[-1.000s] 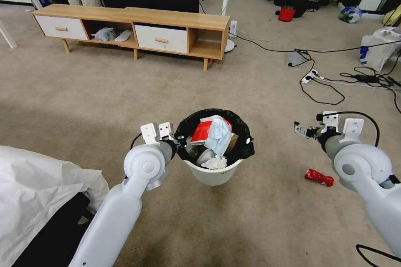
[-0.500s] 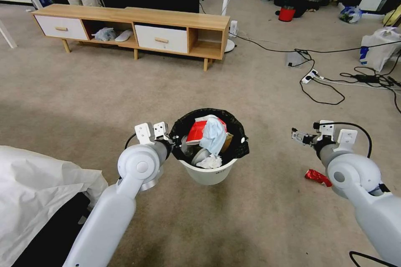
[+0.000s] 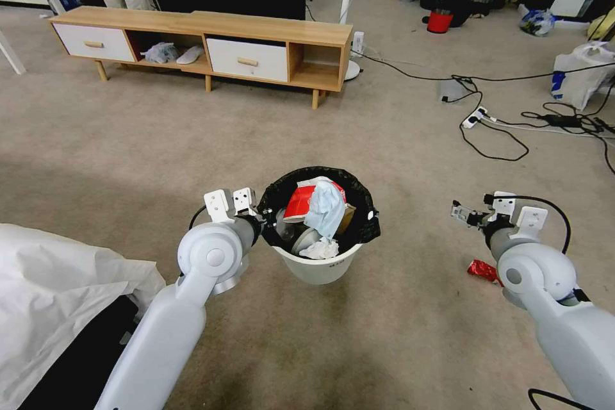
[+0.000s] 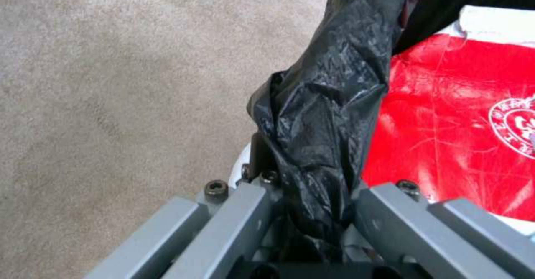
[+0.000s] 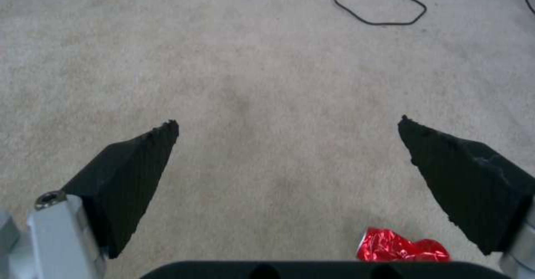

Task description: Pick up the trash bin and place the garbage on the floor into it.

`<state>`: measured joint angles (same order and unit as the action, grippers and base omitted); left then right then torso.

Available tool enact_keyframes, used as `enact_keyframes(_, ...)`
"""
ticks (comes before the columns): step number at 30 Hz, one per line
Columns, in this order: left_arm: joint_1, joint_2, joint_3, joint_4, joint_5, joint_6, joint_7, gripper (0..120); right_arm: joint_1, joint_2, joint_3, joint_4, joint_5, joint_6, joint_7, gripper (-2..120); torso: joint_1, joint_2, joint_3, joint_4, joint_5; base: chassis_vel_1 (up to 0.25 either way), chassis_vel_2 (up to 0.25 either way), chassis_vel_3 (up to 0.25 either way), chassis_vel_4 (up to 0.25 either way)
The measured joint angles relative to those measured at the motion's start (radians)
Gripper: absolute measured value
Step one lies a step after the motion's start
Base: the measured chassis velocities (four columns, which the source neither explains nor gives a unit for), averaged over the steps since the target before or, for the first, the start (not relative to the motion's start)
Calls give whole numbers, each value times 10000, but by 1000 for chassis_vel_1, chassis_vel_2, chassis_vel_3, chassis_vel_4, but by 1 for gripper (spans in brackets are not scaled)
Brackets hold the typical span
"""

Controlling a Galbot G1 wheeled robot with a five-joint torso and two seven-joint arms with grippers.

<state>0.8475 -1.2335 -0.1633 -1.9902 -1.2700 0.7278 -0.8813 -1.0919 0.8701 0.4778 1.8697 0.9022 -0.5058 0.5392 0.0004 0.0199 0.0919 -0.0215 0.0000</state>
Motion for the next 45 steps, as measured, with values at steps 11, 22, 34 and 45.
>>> enact_keyframes(11,17,-29,13,-26,31,-5,-16,2,-209,-6,-36,-131,-1068,647,-581,100,0,0,1,-2,2,-55,59,60,-61)
enact_keyframes(22,-9,-87,44,-4,49,-7,-39,2,-234,0,-48,-155,-1227,709,-863,100,0,0,-1,-3,0,-13,21,13,-15)
enact_keyframes(34,0,-127,58,19,87,-8,-45,2,-292,76,-48,-170,-1326,811,-1055,100,0,0,0,1,0,0,0,0,0)
enact_keyframes(45,4,-111,47,12,107,-10,-41,2,-156,185,-162,-235,-996,901,-910,100,-1,0,-1,0,0,-10,7,11,-9)
